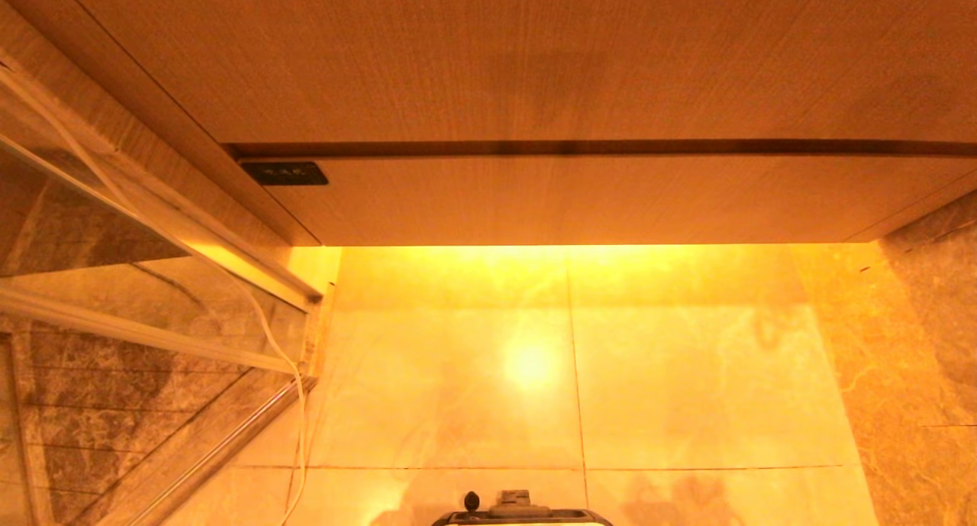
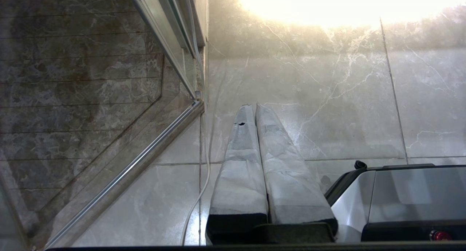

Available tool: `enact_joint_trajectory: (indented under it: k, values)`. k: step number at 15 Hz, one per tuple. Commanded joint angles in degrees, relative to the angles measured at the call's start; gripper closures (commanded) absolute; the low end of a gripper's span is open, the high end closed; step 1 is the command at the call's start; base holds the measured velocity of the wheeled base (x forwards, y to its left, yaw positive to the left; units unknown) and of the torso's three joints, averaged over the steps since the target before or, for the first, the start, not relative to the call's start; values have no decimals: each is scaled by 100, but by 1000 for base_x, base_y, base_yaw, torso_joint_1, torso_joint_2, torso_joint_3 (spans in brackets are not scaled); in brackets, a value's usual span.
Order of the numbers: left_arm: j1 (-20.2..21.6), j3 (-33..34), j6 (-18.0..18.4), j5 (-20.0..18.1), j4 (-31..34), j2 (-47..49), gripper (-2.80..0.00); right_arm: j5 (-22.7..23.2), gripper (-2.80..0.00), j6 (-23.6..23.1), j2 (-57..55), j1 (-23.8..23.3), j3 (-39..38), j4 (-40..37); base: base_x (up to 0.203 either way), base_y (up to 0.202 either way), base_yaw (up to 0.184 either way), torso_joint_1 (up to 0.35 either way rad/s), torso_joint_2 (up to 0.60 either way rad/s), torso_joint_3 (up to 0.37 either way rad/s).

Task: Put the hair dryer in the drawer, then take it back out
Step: Pull open the drawer

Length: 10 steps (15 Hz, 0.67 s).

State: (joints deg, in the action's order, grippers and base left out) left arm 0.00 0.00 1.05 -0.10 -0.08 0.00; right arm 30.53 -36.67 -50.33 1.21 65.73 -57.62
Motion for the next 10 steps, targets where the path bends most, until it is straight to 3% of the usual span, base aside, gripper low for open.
enact_joint_trajectory:
  k: [1, 10]
  values:
    - [0, 9, 1, 1, 0, 0, 0, 23, 0, -60, -381, 2, 28, -38, 0, 0, 0, 0, 0, 0]
    - [0, 9, 1, 1, 0, 0, 0, 23, 0, -60, -381, 2, 28, -38, 0, 0, 0, 0, 0, 0]
